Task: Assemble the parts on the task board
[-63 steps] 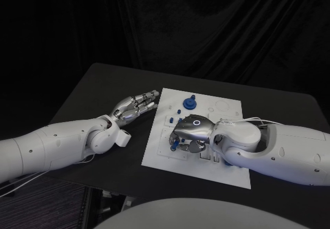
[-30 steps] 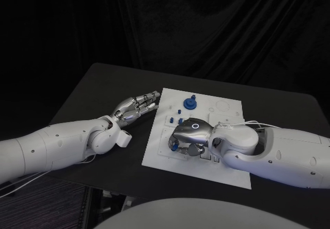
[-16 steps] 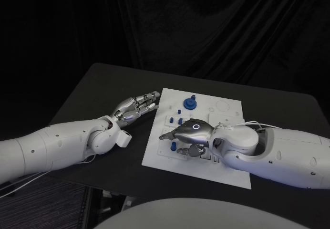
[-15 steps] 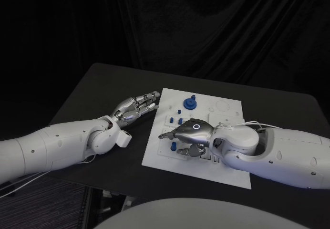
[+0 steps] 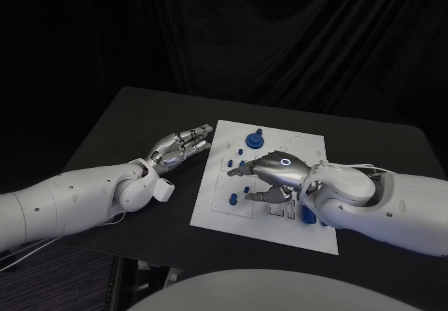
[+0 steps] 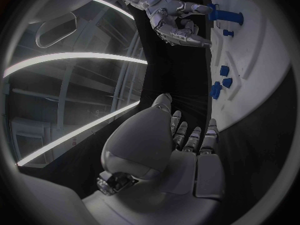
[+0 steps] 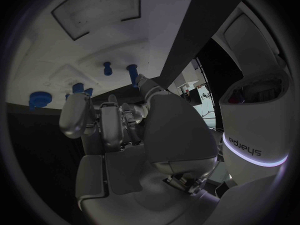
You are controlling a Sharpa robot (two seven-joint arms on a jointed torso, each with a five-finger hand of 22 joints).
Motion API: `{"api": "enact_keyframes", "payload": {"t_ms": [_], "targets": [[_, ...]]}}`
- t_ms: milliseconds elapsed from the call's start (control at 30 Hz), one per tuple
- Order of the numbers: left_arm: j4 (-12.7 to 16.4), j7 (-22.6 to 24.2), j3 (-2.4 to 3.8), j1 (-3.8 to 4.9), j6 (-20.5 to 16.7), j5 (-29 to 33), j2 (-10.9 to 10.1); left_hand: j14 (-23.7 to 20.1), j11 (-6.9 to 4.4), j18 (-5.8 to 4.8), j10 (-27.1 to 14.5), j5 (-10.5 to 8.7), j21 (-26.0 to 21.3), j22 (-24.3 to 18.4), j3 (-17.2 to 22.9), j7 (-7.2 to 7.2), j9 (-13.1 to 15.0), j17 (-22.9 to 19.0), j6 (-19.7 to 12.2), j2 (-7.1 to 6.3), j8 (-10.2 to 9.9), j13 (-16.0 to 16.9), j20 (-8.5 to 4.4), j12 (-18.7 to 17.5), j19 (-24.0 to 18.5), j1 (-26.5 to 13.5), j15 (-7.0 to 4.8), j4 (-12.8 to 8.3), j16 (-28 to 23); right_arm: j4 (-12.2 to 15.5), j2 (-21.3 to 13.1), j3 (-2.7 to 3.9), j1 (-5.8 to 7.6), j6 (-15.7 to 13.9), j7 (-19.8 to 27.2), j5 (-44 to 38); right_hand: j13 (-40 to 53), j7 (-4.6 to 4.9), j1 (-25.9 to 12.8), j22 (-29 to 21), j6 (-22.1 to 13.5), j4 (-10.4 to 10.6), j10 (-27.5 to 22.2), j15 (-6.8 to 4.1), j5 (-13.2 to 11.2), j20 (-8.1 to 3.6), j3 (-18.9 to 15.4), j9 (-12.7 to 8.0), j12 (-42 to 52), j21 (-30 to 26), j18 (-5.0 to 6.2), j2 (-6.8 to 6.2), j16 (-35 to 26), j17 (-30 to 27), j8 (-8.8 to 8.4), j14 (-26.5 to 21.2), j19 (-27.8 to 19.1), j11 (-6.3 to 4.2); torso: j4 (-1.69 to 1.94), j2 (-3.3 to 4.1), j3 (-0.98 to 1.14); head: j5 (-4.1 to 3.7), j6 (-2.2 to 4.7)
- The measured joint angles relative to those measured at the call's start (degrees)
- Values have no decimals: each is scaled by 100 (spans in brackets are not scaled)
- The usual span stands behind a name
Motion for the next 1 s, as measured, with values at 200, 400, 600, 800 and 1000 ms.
{"api": "enact_keyframes", "payload": {"t_ms": [200,400,600,800,1000], "targets": [[109,0,-1,-2,-163,0,-42,-102,114,0,51,89,0,-161,-35,-134,0,-18,1,-32,0,11,-447,186,-92,-66,-429,128,0,277,-679,15,460,-320,45,655,330,386,234,-1,1586,-163,1158,-158,452,-83,115,316,987,450,-1,231,249,258,590,93,222,-251,-5,-5,4,-79,0],[246,1,-1,-2,-466,0,-98,-114,39,-142,80,111,-31,-436,-165,-196,0,-28,52,-37,0,20,-831,312,-189,-235,-607,195,0,450,-1261,7,710,-295,-79,1201,1362,231,237,-1,1912,-92,1600,-436,456,-416,71,704,2503,535,0,234,261,253,1177,100,259,-616,-25,-15,14,-163,0],[358,1,1,-2,-737,-2,-164,-123,-124,-366,-87,48,-179,-1318,-348,-774,-87,-30,-815,51,-110,1,-1138,135,-497,-431,-677,205,0,491,-1689,1,787,121,-541,1531,3731,20,-12,-1,1925,100,2895,-610,463,-556,-3,1163,4620,602,0,220,237,254,1763,90,305,-832,-39,-24,13,-266,0],[496,0,-3,28,-910,-13,-242,-120,-382,-365,-237,-83,-201,-1572,-556,-1560,-146,-29,-1497,190,-156,-44,-1185,-179,-553,-628,-717,206,0,493,-1902,0,726,705,-1168,1684,4721,-28,-132,-1,1829,187,3278,-650,488,-611,-43,1365,5279,431,0,198,147,189,1927,90,249,-861,-51,-37,-4,-405,0],[546,0,7,135,-964,-22,-220,-114,-346,-364,-251,-59,-201,-1592,-587,-1565,-146,-29,-1569,226,-156,-47,-938,-200,-553,-651,-621,206,0,561,-1994,-5,519,980,-1716,1764,6634,-44,-625,-2,1846,521,4325,-650,164,-645,-247,1536,6572,509,0,148,281,345,2097,90,299,-871,-74,-52,-6,-544,0]]}}
